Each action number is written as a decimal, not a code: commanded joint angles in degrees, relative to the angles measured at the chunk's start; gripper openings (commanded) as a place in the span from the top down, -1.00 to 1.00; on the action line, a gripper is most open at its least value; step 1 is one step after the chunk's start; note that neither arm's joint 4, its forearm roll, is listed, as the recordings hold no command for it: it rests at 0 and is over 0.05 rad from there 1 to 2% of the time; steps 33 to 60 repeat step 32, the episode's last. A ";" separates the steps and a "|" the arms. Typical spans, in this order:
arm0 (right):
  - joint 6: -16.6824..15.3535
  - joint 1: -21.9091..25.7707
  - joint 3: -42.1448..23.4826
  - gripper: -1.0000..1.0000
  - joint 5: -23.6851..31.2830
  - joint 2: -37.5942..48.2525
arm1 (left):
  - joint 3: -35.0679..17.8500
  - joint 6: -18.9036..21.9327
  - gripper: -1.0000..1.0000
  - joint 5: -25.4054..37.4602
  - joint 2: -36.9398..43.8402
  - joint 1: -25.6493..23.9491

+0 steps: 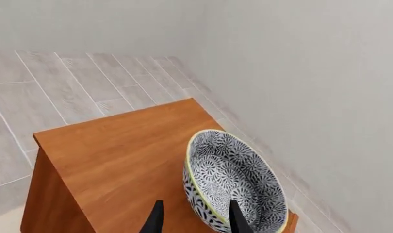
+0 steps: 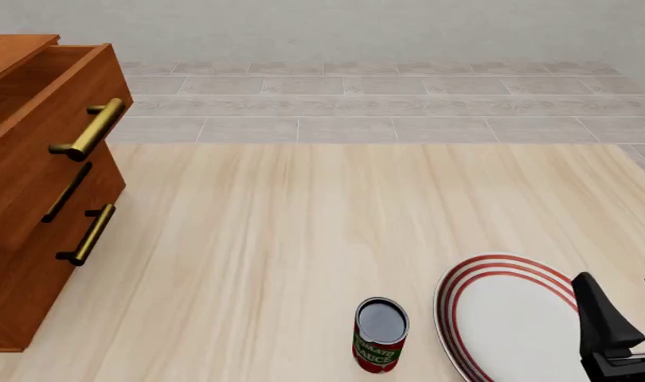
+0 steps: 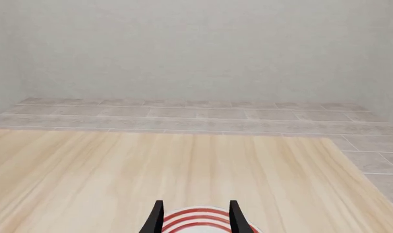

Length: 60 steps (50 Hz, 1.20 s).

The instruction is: Put the bowl on top of the cabinet.

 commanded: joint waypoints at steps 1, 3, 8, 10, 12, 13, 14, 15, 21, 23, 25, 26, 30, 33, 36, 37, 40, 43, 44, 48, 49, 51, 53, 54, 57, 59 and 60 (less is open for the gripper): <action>-0.01 0.31 -0.06 -1.00 -0.11 -0.01 | -2.20 -0.04 -1.00 1.67 -2.16 1.36; -0.06 0.34 -0.11 -1.00 -0.13 -0.01 | -2.58 -0.15 -1.00 2.21 -2.48 1.77; 0.01 0.42 -0.22 -1.00 -0.08 -0.01 | -3.35 -0.14 -1.00 2.87 -3.33 1.73; 0.05 0.48 -0.29 -1.00 -0.07 -0.01 | -3.84 -0.06 -1.00 3.30 -3.84 1.94; 0.10 0.48 -0.33 -1.00 -0.05 -0.01 | -4.23 -0.16 -1.00 3.66 -4.21 2.04; 0.09 0.50 -0.36 -1.00 -0.04 -0.01 | -4.44 -0.10 -1.00 3.84 -4.41 2.13; 0.09 0.49 -0.37 -1.00 -0.02 -0.01 | -4.56 -0.01 -1.00 3.93 -4.62 2.26; 0.12 0.53 -0.42 -1.00 -0.03 -0.01 | -4.68 -0.19 -1.00 4.12 -4.82 2.25; 0.07 0.55 -0.51 -1.00 -0.03 -0.01 | -5.12 0.01 -1.00 4.73 -5.96 2.47; 0.12 0.55 -0.54 -1.00 -0.02 -0.01 | -5.34 -0.06 -1.00 4.92 -6.21 2.40; 0.10 0.60 -0.56 -1.00 -0.01 -0.01 | -5.48 -0.15 -1.00 5.06 -6.37 2.44; 0.10 0.60 -0.56 -1.00 -0.01 -0.01 | -5.48 -0.15 -1.00 5.06 -6.37 2.44; 0.09 0.64 -0.64 -1.00 0.02 -0.01 | -5.54 -0.02 -1.00 5.27 -6.90 2.50; 0.08 0.64 -0.62 -1.00 0.00 -0.01 | -5.44 0.15 -1.00 5.33 -7.17 2.43; 0.08 0.64 -0.62 -1.00 0.00 -0.01 | -5.44 0.15 -1.00 5.33 -7.17 2.43; 0.08 0.64 -0.62 -1.00 0.00 -0.01 | -5.44 0.15 -1.00 5.33 -7.17 2.43; 0.08 0.64 -0.62 -1.00 0.00 -0.01 | -5.44 0.15 -1.00 5.33 -7.17 2.43; 0.08 0.64 -0.62 -1.00 0.00 -0.01 | -5.44 0.15 -1.00 5.33 -7.17 2.43; 0.08 0.64 -0.62 -1.00 0.00 -0.01 | -5.44 0.15 -1.00 5.33 -7.17 2.43; 0.08 0.64 -0.62 -1.00 0.00 -0.01 | -5.44 0.15 -1.00 5.33 -7.17 2.43; 0.08 0.64 -0.62 -1.00 0.00 -0.01 | -5.44 0.15 -1.00 5.33 -7.17 2.43; 0.08 0.64 -0.62 -1.00 0.00 -0.01 | -5.44 0.15 -1.00 5.33 -7.17 2.43; 0.08 0.64 -0.62 -1.00 0.00 -0.01 | -5.44 0.15 -1.00 5.33 -7.17 2.43; 0.08 0.64 -0.62 -1.00 0.00 -0.01 | -5.44 0.15 -1.00 5.33 -7.17 2.43; 0.08 0.64 -0.62 -1.00 0.00 -0.01 | -5.44 0.15 -1.00 5.33 -7.17 2.43; 0.08 0.64 -0.62 -1.00 0.00 -0.01 | -5.44 0.15 -1.00 5.33 -7.17 2.43; 0.08 0.64 -0.62 -1.00 0.00 -0.01 | -5.44 0.15 -1.00 5.33 -7.17 2.43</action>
